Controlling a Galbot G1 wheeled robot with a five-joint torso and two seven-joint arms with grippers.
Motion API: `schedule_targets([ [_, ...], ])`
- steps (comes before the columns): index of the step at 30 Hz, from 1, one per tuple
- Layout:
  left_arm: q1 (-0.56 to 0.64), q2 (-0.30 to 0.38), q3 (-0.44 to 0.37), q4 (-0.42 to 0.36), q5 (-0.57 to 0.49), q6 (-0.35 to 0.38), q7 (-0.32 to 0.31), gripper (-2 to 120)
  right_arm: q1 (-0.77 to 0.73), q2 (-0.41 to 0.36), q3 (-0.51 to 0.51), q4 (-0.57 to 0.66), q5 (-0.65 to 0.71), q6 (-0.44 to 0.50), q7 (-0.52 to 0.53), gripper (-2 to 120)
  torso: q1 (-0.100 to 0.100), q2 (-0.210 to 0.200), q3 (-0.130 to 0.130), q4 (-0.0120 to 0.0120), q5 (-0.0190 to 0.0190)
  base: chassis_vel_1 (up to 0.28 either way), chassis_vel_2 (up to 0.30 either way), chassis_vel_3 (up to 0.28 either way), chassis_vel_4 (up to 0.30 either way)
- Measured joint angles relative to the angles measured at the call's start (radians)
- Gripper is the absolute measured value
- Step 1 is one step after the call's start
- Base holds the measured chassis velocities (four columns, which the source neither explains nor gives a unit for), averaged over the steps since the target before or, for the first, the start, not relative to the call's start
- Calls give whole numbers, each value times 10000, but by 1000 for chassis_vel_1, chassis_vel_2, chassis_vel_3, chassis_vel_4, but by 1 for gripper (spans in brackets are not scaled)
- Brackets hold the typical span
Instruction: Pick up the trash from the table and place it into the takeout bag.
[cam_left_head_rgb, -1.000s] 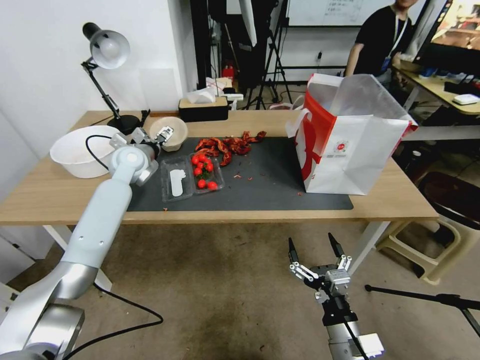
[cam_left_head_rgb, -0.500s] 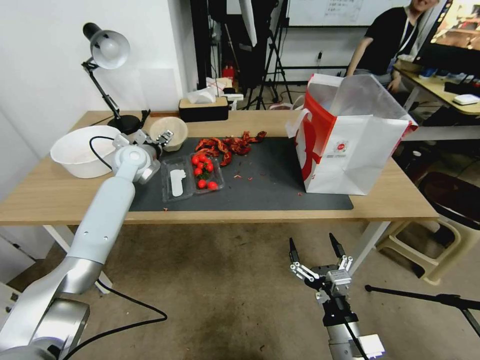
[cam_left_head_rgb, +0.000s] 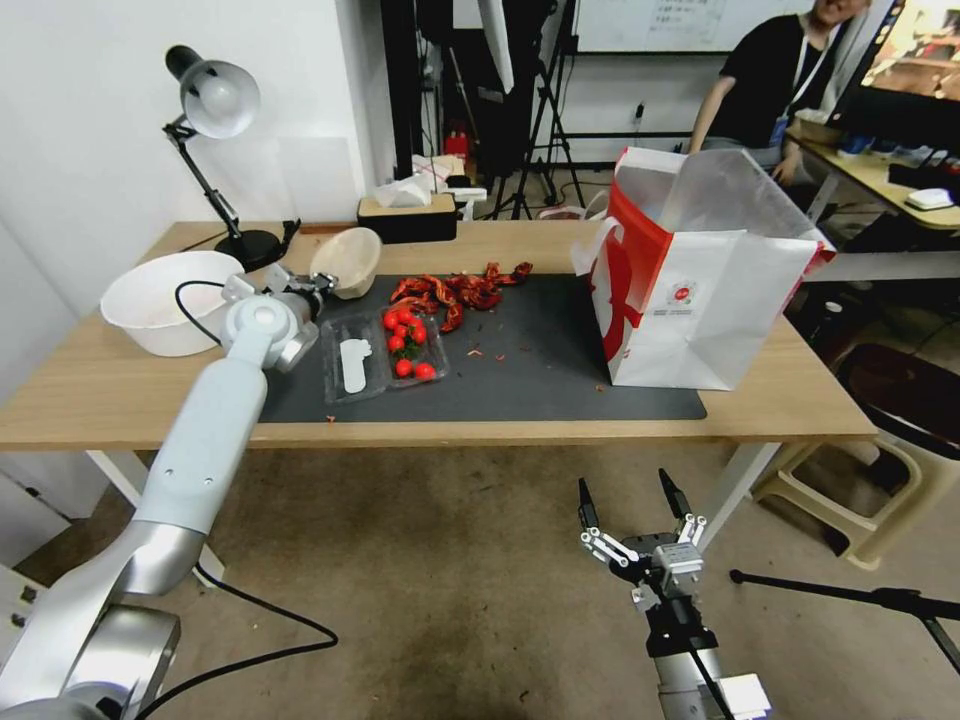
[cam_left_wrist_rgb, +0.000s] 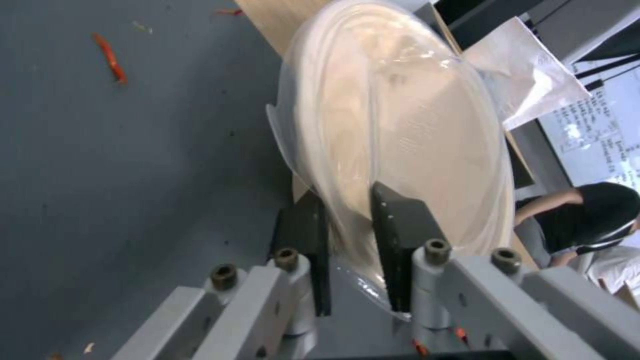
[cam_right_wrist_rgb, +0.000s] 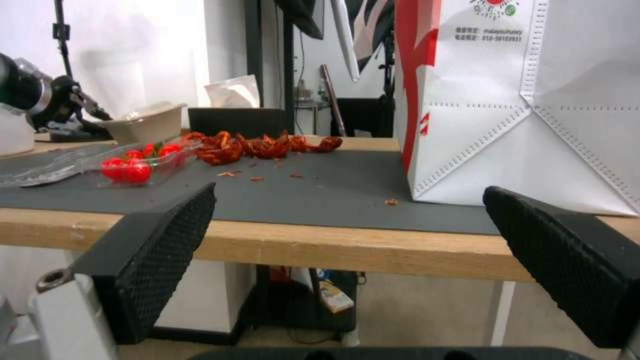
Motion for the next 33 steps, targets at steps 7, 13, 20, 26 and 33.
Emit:
schedule_targets([
  [7,477,396,373,-608,2254,-1326,2808,11,-12,47,-25,0,-50,-3,0,100,1,0,1,4,-2,0,0,0,0],
  [13,384,959,1232,-1223,5194,-2854,5625,11,-56,123,-25,40,-101,8,26,100,0,-1,1,1,-1,0,0,0,0],
  [20,-429,1100,2150,-1361,7696,-4431,7775,11,-102,220,-57,124,-173,29,26,100,0,0,1,1,-1,0,0,0,0],
  [26,-1483,999,2820,-779,8332,-5084,9482,10,-106,270,-53,124,-218,51,36,100,1,-1,2,1,0,0,0,0,0],
  [33,-2986,162,3697,67,8897,-5417,10224,10,-143,533,-84,11,-313,262,6,100,3,-2,3,0,-3,0,0,0,0],
])
